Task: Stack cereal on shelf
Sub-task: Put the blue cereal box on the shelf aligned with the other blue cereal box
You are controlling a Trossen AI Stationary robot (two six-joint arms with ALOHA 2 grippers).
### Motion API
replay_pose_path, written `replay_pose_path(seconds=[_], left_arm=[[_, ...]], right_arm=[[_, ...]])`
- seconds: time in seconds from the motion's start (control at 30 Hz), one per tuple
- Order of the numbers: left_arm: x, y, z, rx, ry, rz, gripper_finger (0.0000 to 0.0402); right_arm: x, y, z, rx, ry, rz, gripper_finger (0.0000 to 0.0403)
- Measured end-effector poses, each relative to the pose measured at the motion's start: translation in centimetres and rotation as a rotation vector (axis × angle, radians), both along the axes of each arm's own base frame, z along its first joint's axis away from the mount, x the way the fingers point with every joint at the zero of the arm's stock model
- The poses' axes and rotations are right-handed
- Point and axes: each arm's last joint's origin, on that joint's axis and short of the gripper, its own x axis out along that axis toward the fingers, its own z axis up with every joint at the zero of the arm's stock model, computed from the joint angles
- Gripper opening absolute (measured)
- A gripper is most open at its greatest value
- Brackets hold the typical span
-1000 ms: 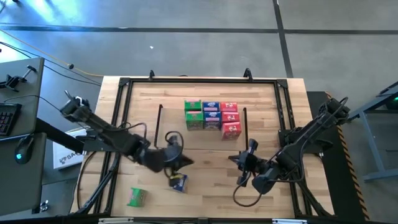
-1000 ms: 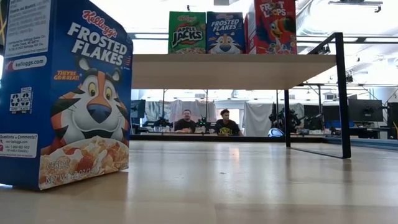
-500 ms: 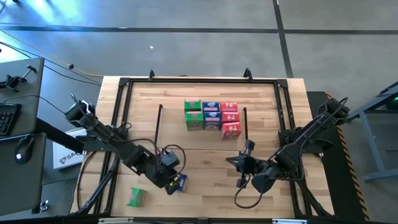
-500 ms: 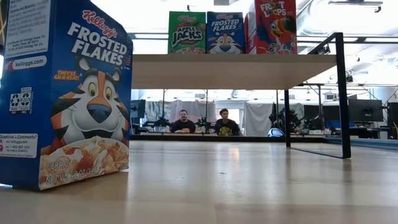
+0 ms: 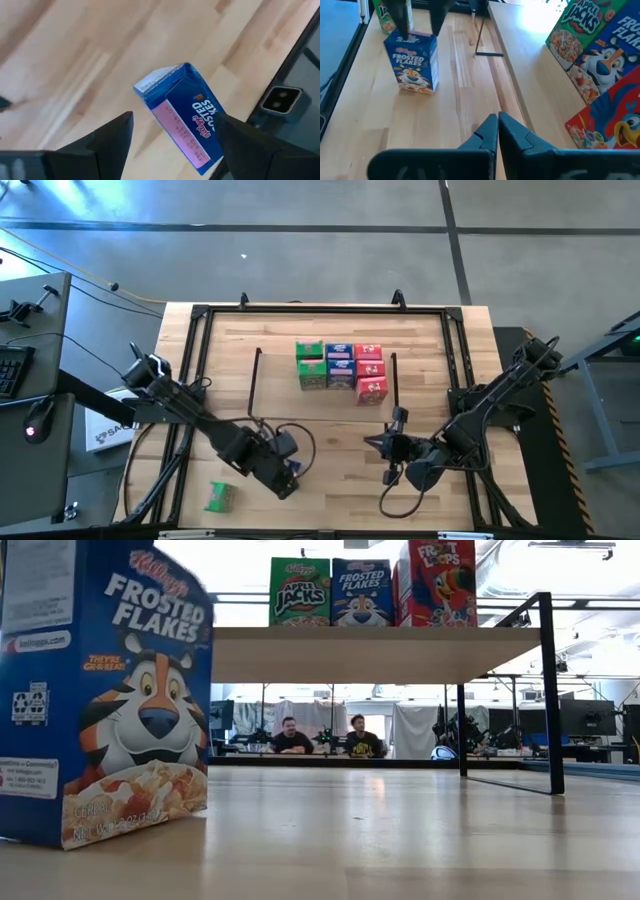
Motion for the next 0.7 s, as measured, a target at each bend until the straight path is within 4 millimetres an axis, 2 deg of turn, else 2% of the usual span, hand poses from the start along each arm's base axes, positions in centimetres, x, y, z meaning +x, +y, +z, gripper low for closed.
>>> replay_pose_path(seconds=[0.13, 0.47, 0.7], left_arm=[[0.8, -0.7, -0.3, -0.031, 0.016, -0.01, 0.0269], [1.0, -0.9, 1.4, -0.056, 0.015, -0.001, 0.027], [0.9, -1.7, 0.9, -0.054, 0.016, 0.01, 0.03]], right_arm=[[0.0, 0.0, 0.0, 0.004, 0.002, 0.004, 0.0002], [0.0, 0.0, -0.1, -0.008, 0.015, 0.019, 0.0002], [0.0, 0.0, -0.1, -0.016, 0.022, 0.025, 0.0002]])
